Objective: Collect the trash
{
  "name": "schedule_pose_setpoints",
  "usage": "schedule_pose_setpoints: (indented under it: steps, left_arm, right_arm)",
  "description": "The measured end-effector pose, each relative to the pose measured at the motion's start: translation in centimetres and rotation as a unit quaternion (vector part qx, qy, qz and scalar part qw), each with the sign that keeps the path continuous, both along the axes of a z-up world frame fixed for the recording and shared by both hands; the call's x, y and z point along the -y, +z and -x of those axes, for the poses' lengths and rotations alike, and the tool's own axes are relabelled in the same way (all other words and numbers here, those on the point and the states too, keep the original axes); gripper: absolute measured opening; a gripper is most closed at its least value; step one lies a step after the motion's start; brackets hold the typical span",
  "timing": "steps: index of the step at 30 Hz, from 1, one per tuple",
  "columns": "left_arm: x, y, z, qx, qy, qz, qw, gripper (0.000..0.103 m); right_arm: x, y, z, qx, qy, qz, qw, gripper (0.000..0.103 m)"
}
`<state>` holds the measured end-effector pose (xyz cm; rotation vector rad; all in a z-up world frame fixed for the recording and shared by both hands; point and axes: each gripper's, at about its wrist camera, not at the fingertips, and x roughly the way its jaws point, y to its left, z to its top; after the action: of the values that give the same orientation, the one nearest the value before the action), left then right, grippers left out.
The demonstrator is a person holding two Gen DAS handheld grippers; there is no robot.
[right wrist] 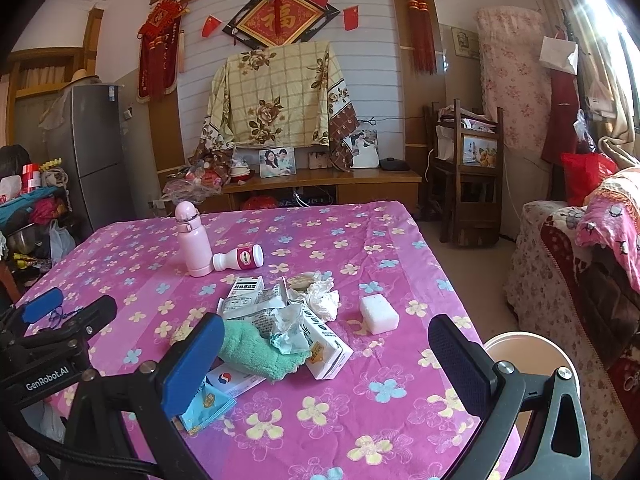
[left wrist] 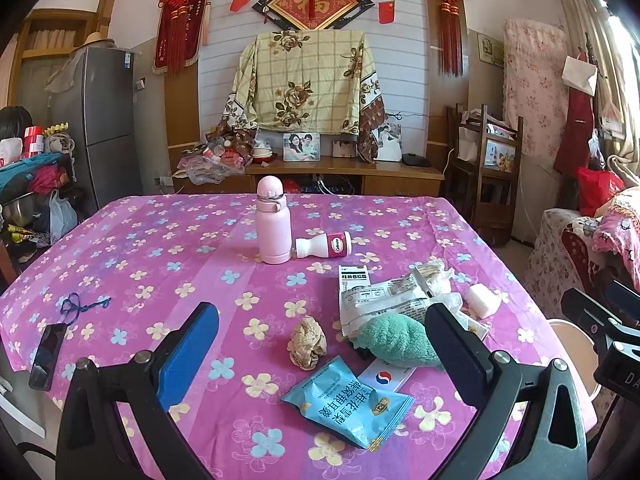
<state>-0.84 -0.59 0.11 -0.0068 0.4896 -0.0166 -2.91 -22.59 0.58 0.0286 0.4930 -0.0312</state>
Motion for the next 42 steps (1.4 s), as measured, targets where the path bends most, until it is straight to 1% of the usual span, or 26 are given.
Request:
schedule_pose_setpoints:
  steps: [14, 32, 42]
  left_arm:
    - [0.5, -0.4, -0.1, 0.0, 0.002, -0.001, 1.0, 0.103]
    - [0.4, -1.2, -0.3, -0.011, 0.003, 0.004, 0.9999, 0.103]
    - [0.3, -1.1, -0.3, -0.011, 0.002, 0.004, 0.9999, 0.103]
  right_arm:
    - [-0.1, -0.2, -0.1, -0.004, -0.002, 0.008, 1.0, 0.103]
    - [0.1, -0.5, -0.1, -0.007, 0.0, 0.004, 1.0, 0.103]
    - [0.1, -0.6, -0.1, -0.009, 0.001, 0.004, 1.0, 0.103]
